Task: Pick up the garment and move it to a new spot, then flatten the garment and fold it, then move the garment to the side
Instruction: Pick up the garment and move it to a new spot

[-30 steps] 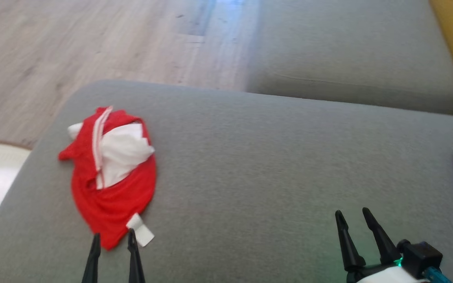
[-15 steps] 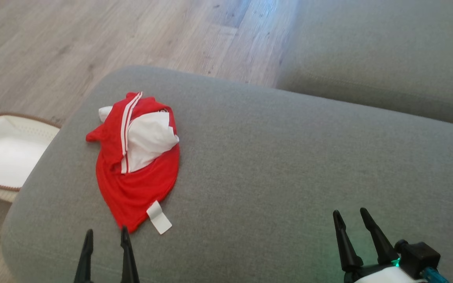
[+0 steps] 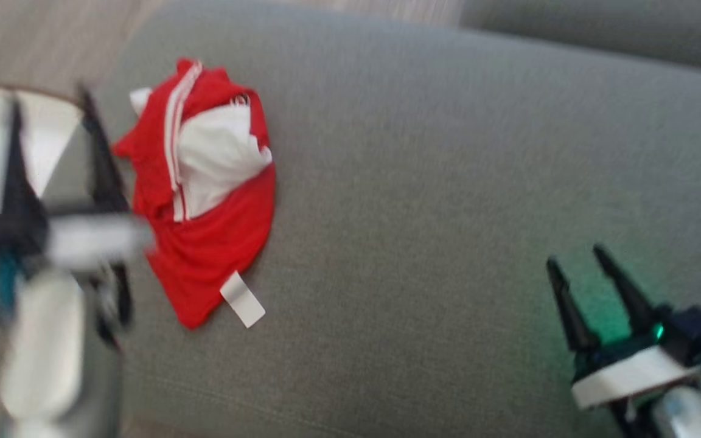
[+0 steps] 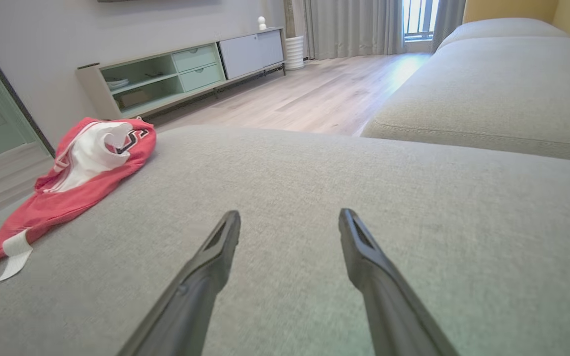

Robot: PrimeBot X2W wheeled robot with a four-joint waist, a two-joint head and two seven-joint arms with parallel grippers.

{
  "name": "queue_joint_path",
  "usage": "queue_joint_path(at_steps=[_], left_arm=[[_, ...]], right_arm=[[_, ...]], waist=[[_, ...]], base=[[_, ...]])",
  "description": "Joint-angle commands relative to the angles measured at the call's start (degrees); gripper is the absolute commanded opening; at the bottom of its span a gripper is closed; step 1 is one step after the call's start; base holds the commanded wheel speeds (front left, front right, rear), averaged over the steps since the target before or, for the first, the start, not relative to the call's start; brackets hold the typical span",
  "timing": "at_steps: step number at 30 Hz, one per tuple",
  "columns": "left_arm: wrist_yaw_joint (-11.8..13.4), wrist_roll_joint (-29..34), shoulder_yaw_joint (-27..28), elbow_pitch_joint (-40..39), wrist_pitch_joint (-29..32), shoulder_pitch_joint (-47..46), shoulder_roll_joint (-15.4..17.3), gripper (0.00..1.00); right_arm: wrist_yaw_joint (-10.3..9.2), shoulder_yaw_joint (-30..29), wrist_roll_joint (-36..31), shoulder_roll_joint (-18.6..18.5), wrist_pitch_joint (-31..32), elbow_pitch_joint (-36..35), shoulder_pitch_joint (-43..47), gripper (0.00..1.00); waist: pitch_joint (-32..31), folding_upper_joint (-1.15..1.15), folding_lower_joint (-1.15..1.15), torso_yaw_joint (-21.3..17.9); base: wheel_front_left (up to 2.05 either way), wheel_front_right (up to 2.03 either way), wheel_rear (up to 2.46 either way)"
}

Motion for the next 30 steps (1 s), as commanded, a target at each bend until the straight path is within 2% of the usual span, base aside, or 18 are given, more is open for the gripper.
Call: queue_joint_path(at_steps=[1,8,12,17,23,24,25,26,30], left_arm=[[-0.8,-0.2,2.3,0.3,2.8,-5.3,2.5,1.0],[-6.8,-4.9,2.3,18.6,17.3,-25.0,7.0,1.0],[-9.7,-8.4,2.2,30.0,23.6,-31.3,6.5,1.0],[-11.3,-9.9,1.3,41.7,27.1,-34.3,5.9,1.0],[-11.3,-9.3,0.3,50.2,25.6,-34.2,6.2,1.0],[-11.3,-9.5,0.5,51.3,24.7,-34.3,6.2,0.91],[-11.2,-9.6,0.6,52.3,23.4,-34.5,6.4,0.31],[-11.2,-9.4,0.4,53.0,22.2,-34.6,6.4,0.0],[-12.1,-9.4,0.0,54.9,17.5,-36.6,7.1,0.0]], right_arm=[[-0.05,1.4,-0.2,-2.2,-0.7,-1.9,-1.7,1.0],[-0.05,3.0,0.9,-8.3,-0.7,-3.0,-4.4,1.0],[-0.05,2.2,1.8,-10.6,-0.6,-4.2,-4.3,1.0],[-0.05,1.8,2.4,-12.5,0.1,-6.5,-3.8,1.0],[-0.05,1.1,2.2,-12.2,0.7,-8.0,-3.7,1.0],[-0.05,1.0,2.2,-12.1,0.8,-8.2,-3.6,1.0],[-0.05,1.0,2.2,-12.1,0.9,-8.4,-3.6,1.0],[-0.05,0.9,2.2,-12.0,0.9,-8.4,-3.5,1.0],[-0.05,1.0,1.9,-11.6,0.7,-7.9,-3.3,1.0]], waist=[[6.3,0.0,-0.03,-0.4],[11.7,0.0,-0.03,-2.1],[13.6,0.0,-0.03,-2.6],[15.6,0.0,-0.03,-3.2],[16.6,0.0,-0.03,-3.6],[16.6,0.0,-0.03,-3.6],[16.6,0.0,-0.03,-3.6],[16.5,0.0,-0.03,-3.6],[14.8,0.0,-0.03,-3.4]], base=[[0.0,0.0,0.0],[0.0,0.0,0.0],[0.0,0.0,0.0],[0.0,0.0,0.0],[0.0,0.0,0.0],[0.0,0.0,0.0],[0.0,0.0,0.0],[0.0,0.0,0.0],[0.0,0.0,0.0]])
